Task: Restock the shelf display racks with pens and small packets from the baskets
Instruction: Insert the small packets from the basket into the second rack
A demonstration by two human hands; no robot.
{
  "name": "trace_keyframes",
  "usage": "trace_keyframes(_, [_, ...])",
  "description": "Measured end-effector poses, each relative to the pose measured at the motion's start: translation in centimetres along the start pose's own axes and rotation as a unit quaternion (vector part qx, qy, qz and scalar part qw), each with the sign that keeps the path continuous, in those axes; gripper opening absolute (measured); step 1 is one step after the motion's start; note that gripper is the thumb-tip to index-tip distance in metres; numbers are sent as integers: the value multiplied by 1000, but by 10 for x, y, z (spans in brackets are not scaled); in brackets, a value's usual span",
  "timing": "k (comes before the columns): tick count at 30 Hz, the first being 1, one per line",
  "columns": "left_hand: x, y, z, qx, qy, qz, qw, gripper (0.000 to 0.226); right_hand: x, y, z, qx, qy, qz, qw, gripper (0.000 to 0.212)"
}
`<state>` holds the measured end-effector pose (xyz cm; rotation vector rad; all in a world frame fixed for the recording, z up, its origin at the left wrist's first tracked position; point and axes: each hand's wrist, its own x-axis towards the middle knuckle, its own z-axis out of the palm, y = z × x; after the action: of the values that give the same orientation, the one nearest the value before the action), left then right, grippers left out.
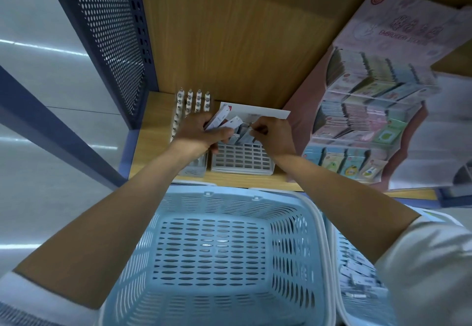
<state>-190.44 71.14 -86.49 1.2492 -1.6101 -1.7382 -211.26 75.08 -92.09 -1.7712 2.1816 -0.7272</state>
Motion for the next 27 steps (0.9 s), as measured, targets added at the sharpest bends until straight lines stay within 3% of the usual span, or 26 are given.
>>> trace_keyframes(5, [-1, 0, -2, -9, -5, 9, 1000, 18, 3, -2, -3, -25, -19, -48, 998, 4])
trace_keyframes(13, [0, -1, -2, -16, -4, 6, 1000, 19, 1, 4, -1, -21, -7, -43, 999, 3])
trace_keyframes(17, [1, -3, -3, -17, -6, 4, 1000, 20, 5, -6, 3, -74, -59, -91, 991, 3])
trace_keyframes(22, [1, -3, -3, -16, -5, 8, 1000, 17, 0, 0, 9, -88, -35, -45, 994, 7])
trace_keyframes(27, [1, -3, -2, -20, -7, 8, 1000, 18, 2, -2, 17, -109, -23, -52, 992, 5])
